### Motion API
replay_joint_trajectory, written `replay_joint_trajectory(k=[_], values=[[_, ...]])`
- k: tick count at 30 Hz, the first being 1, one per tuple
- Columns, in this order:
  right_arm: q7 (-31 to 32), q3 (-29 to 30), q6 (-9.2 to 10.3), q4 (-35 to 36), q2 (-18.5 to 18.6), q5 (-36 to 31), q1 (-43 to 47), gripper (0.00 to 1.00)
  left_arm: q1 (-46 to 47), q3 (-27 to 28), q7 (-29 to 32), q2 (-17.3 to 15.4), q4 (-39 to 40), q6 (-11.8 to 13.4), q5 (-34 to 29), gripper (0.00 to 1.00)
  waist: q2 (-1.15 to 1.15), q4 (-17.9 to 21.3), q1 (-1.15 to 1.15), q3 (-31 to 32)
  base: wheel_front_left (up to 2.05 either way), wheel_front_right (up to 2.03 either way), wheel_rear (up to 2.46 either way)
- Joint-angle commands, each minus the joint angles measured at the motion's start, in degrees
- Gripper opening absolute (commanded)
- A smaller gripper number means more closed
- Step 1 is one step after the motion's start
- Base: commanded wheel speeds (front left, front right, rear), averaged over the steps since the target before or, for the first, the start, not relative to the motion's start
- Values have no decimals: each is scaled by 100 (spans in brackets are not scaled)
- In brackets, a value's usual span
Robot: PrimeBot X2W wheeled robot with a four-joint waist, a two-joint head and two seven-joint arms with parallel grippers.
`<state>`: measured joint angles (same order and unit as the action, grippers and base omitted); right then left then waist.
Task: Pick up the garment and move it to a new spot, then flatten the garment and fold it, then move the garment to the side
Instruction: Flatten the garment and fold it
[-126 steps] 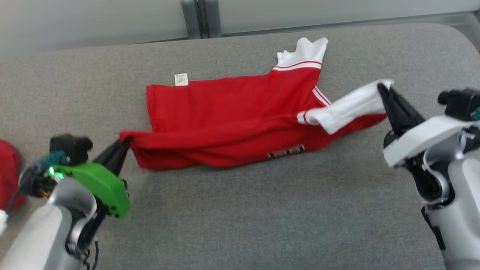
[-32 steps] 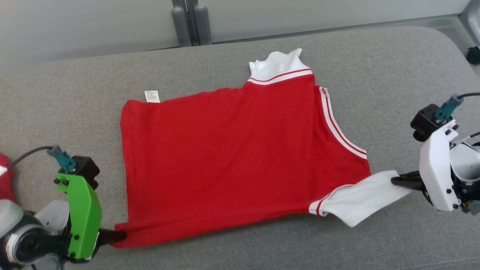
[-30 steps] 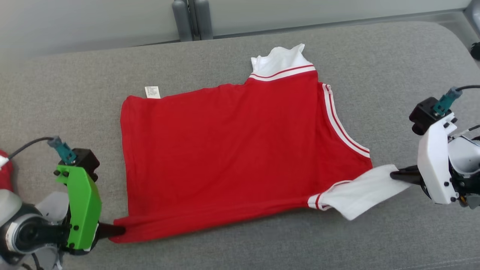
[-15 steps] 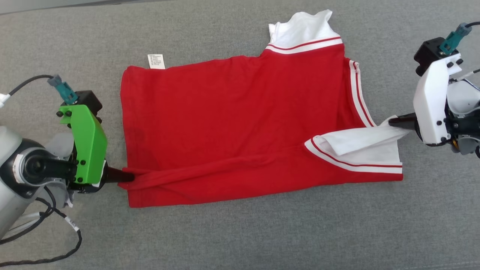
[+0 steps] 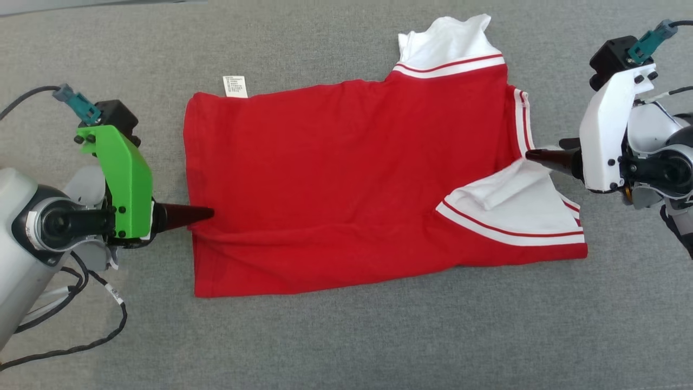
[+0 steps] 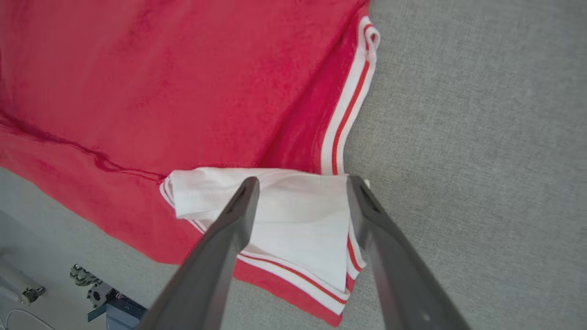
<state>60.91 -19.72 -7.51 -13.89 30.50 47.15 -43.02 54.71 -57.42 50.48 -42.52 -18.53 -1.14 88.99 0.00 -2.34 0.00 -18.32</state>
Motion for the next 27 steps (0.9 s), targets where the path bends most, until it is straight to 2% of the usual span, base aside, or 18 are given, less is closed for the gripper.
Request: replay_joint_trajectory(k=[1,5,7,12,16,21,23,27], values=[[-215,46,4,31,-15,-57,116,100,-86,64,-201,-6,-42,-88,-116,100,0,16,0,206,0,0,0],[-1118,132,3,241,-68,-41,364,100,-296,185,-904,-52,-72,-298,-334,100,0,43,0,532,0,0,0],[-1769,199,3,398,-113,-21,551,100,-447,294,-1491,-99,-32,-352,-522,100,0,61,0,706,0,0,0],[-3380,339,3,755,-179,-318,1049,100,-895,535,-3063,-190,155,-247,-1110,100,0,100,0,1002,0,0,0],[-4647,549,3,948,-289,-653,1547,100,-1381,738,-4404,-242,467,123,-1592,100,0,112,0,1175,0,0,0],[-5941,954,2,1072,-562,-1139,2262,100,-2083,908,-5877,-289,979,859,-2163,100,0,95,0,1309,0,0,0],[-6336,974,2,1108,-623,-1350,2543,100,-2296,862,-6283,-391,1132,1278,-2663,100,0,83,0,1339,0,0,0],[-7099,1229,2,1009,-822,-1722,2981,100,-2889,1263,-6556,-222,1483,1830,-2977,100,0,78,0,1379,0,0,0]])
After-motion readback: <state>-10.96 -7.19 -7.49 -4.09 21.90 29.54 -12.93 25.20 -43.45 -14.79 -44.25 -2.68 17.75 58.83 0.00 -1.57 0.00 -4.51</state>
